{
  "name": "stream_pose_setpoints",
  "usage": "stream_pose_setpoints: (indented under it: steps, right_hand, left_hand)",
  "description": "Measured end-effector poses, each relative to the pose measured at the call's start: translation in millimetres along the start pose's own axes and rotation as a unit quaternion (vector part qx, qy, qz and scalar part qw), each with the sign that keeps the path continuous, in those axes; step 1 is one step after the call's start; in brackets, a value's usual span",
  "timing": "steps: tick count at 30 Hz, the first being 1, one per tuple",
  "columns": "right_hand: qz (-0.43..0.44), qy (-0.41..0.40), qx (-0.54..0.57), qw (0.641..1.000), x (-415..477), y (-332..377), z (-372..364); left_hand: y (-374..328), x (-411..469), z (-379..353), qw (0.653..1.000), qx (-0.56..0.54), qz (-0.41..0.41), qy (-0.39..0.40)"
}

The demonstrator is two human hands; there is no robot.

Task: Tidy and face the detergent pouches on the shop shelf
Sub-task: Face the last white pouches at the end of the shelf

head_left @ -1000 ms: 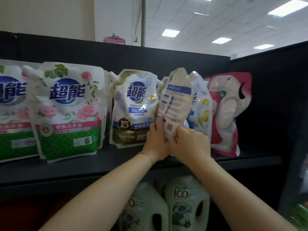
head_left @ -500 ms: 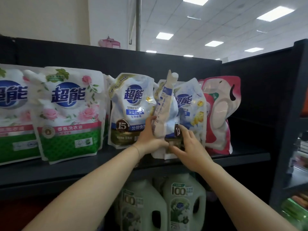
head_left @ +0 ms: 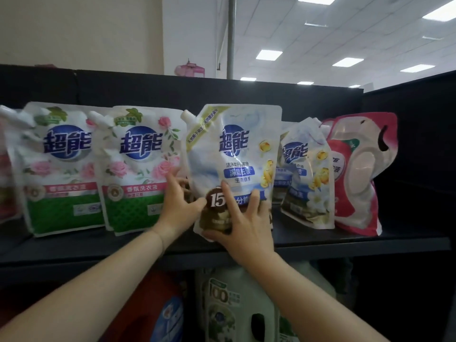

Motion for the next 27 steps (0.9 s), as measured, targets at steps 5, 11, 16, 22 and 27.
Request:
stream_pose_setpoints:
  steps: [5, 11, 16, 22, 27]
  right_hand:
    - [0.077, -0.05, 0.09, 0.992, 13.0, -6.3, 21.5]
    - [0.211, -0.075, 0.035, 0.974, 34.5, -20.4, 18.3]
    - [0.245, -0.054, -0.033, 0.968, 51.8, -29.1, -1.3]
    - [0.241, -0.088, -0.093, 0.962, 76.7, -25.6, -36.4]
    - [0.249, -0.091, -0.095, 0.96, 89.6, -31.0, -49.5]
  left_hand:
    - [-41.5, -30.5, 3.5, 0.919, 0.236, -0.283, -0.143]
    - [-44.4, -33.3, -43.0, 0.891, 0.305, -0.335, -0.018]
    - [-24.5, -10.8, -53.1, 0.822, 0.43, -0.372, -0.024]
    - [12.6, 30.5, -61.5, 0.78, 0.501, -0.375, 0.015]
    - [20.3, 43.5, -69.0, 0.767, 0.526, -0.369, 0.001]
Point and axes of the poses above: each hand's wrist, its own x-axis towards the middle knuckle, its own z-axis out of the back of the hand, y = z × x, the point moved 6 cm from there along x, towards the middle knuckle, and after that the axes turned 12 degrees about x, right-handed, at the moved point
